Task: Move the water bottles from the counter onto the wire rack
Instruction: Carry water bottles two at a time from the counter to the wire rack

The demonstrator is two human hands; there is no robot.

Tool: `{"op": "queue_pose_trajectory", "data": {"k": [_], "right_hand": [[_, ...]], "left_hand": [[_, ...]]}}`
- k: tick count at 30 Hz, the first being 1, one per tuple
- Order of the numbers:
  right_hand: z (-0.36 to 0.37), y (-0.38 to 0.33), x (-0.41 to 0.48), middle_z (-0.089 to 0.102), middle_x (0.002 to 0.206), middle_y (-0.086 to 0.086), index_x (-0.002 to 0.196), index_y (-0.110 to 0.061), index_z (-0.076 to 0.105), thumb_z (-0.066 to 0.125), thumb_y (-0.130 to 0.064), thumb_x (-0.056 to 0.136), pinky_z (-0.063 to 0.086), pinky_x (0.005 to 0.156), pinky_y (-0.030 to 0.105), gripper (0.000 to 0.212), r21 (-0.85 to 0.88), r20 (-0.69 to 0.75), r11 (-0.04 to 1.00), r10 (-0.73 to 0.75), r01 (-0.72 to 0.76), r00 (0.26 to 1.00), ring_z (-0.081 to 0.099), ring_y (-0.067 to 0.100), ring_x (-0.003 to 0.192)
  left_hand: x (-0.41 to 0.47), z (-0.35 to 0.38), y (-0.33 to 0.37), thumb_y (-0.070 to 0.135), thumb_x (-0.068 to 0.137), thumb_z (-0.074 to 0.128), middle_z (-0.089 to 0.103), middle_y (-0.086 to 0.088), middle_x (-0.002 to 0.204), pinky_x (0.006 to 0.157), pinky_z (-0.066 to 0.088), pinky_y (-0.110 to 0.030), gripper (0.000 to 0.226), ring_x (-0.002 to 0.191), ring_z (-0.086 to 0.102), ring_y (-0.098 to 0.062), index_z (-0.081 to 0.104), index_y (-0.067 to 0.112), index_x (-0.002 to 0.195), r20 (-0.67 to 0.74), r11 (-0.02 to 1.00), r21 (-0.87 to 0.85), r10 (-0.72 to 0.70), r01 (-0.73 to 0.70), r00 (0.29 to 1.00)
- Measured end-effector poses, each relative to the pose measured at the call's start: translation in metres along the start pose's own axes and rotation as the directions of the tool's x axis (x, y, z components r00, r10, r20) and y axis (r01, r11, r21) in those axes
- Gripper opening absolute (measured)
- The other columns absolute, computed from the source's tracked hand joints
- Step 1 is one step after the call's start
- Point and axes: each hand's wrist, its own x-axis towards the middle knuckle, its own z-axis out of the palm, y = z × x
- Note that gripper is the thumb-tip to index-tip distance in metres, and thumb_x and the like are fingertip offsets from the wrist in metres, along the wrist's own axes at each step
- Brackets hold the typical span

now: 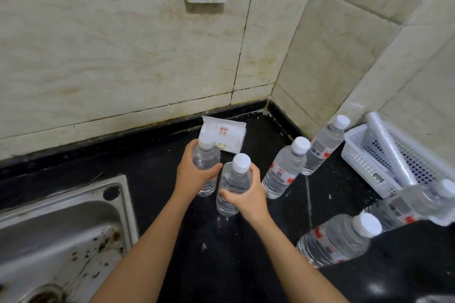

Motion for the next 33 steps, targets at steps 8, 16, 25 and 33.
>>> {"op": "queue_pose_trajectory", "data": {"k": [8, 16, 25, 33], "right_hand": [[-0.004, -0.009, -0.006, 0.054, 0.098, -0.021, 0.102, -0.048, 0.036, 0.082, -0.017, 0.057, 0.046, 0.092, 0.029, 0.071, -0.032, 0.010, 0.999, -0.030, 0.030, 0.999, 0.057, 0.002, 0.095], [-0.013, -0.007, -0.039, 0.054, 0.101, -0.019, 0.112, -0.032, 0.038, 0.081, -0.010, 0.060, 0.044, 0.090, 0.025, 0.071, -0.031, -0.027, 0.998, -0.060, 0.059, 0.998, 0.056, 0.002, 0.095], [-0.042, 0.016, -0.151, 0.057, 0.099, -0.016, 0.111, -0.026, 0.044, 0.085, -0.008, 0.051, 0.043, 0.085, 0.028, 0.075, 0.013, -0.260, 0.999, 0.042, -0.040, 0.965, 0.057, 0.000, 0.089], [-0.095, 0.035, -0.238, 0.056, 0.093, -0.017, 0.109, -0.020, 0.044, 0.085, 0.000, 0.054, 0.041, 0.076, 0.019, 0.071, 0.034, -0.490, 0.993, 0.118, -0.116, 0.864, 0.059, -0.004, 0.080]], "left_hand": [[-0.014, -0.018, 0.003, 0.013, 0.064, 0.079, 0.055, 0.003, 0.104, 0.082, 0.041, -0.028, 0.068, 0.094, 0.055, -0.016, 0.043, 0.019, 0.121, -0.036, 0.995, 0.100, -0.024, 0.028, 0.999], [-0.068, -0.040, -0.010, 0.018, 0.055, 0.080, 0.053, -0.002, 0.102, 0.084, 0.041, -0.032, 0.070, 0.095, 0.053, -0.020, 0.041, 0.020, 0.113, -0.093, 0.999, -0.021, -0.050, 0.048, 0.994], [-0.147, -0.035, -0.001, -0.009, 0.062, 0.074, 0.046, -0.008, 0.119, 0.092, 0.039, -0.032, 0.079, 0.106, 0.049, -0.020, 0.033, 0.008, 0.129, -0.272, 0.980, -0.190, 0.000, -0.054, 0.962], [-0.193, 0.002, 0.029, -0.002, 0.058, 0.079, 0.051, -0.010, 0.118, 0.088, 0.043, -0.030, 0.080, 0.102, 0.054, -0.022, 0.036, 0.014, 0.123, 0.069, 0.986, -0.137, 0.104, -0.094, 0.992]]}}
